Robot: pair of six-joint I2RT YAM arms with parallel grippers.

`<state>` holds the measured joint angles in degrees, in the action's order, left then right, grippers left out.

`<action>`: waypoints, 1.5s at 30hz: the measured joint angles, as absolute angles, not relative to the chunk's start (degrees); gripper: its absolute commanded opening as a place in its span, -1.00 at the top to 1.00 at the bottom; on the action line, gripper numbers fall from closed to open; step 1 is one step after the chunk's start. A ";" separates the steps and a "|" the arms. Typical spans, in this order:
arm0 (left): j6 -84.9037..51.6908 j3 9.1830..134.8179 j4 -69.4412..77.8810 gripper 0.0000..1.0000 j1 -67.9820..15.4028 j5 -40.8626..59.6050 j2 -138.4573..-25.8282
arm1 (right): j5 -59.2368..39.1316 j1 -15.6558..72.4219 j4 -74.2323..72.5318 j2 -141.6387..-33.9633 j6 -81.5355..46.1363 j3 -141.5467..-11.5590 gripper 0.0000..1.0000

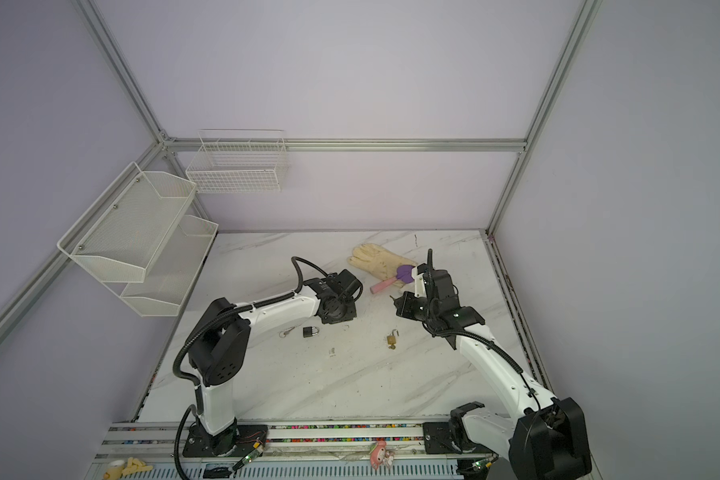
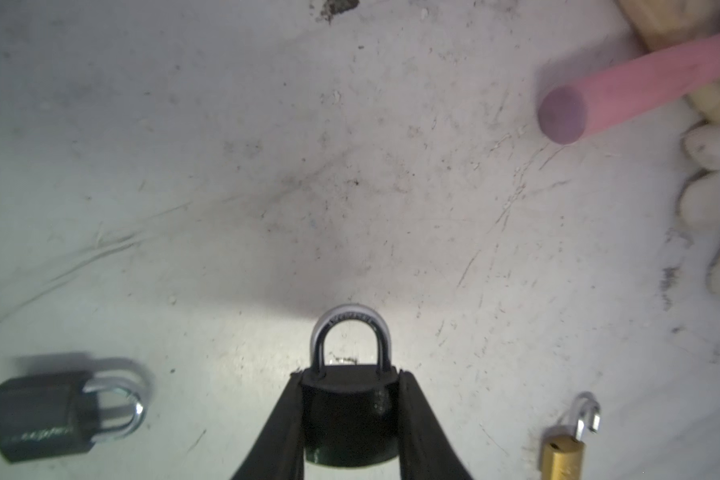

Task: Unlock with the key
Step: 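Lift the black padlock with the left gripper toward the right gripper holding the key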

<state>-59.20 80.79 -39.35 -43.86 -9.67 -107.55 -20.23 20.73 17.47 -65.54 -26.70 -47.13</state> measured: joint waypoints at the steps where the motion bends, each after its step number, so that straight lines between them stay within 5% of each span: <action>1: -61.08 79.61 -38.48 0.85 -43.90 -9.56 -105.49 | -19.88 21.69 17.65 -65.58 -26.70 -47.20 1.00; 10: -76.23 67.48 -30.17 0.95 -44.40 -8.93 -89.23 | -13.43 33.98 18.33 -65.65 -28.23 -48.88 1.00; 25: -91.02 58.65 -20.38 0.96 -45.67 -8.97 -78.78 | -4.16 49.19 5.15 -66.32 -37.47 -45.04 1.00; 45: -92.29 51.88 -12.73 0.97 -45.67 -10.59 -70.98 | 10.13 59.18 -6.66 -67.07 -39.29 -41.21 1.00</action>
<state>-92.29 51.88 -12.73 -45.67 -10.59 -70.98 10.13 59.18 -6.66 -67.07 -39.29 -41.21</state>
